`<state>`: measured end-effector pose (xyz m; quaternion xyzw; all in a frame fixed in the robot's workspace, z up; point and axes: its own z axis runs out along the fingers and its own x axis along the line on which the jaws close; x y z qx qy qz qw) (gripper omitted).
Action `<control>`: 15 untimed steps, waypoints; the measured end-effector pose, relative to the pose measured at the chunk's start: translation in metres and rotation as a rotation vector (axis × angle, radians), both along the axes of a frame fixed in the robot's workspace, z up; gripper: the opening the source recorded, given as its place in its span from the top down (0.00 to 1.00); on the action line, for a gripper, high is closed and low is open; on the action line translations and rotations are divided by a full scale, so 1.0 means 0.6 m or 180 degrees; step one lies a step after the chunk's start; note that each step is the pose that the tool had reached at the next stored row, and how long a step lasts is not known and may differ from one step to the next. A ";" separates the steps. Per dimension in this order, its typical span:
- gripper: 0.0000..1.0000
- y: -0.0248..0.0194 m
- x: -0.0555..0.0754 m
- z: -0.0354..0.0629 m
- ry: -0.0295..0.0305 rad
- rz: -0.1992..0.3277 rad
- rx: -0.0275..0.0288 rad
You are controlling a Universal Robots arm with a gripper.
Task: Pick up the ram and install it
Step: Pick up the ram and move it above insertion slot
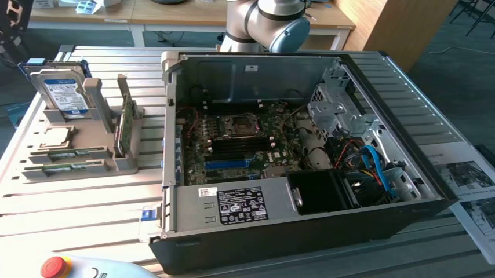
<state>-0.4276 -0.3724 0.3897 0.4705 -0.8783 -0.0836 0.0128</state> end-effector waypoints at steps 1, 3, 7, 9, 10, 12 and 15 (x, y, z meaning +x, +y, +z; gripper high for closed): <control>0.90 0.0000 0.000 0.000 0.0000 0.0046 0.0000; 0.90 0.0000 0.000 0.000 0.0000 0.0138 0.0000; 0.90 0.0001 0.000 0.000 0.0001 0.0340 0.0001; 0.90 0.0001 0.000 0.000 0.0001 0.0447 0.0001; 0.90 0.0001 0.000 0.000 0.0002 0.0502 0.0001; 0.90 0.0001 0.000 0.000 0.0002 0.0618 0.0001; 0.90 0.0000 0.000 0.000 0.0002 0.0788 0.0001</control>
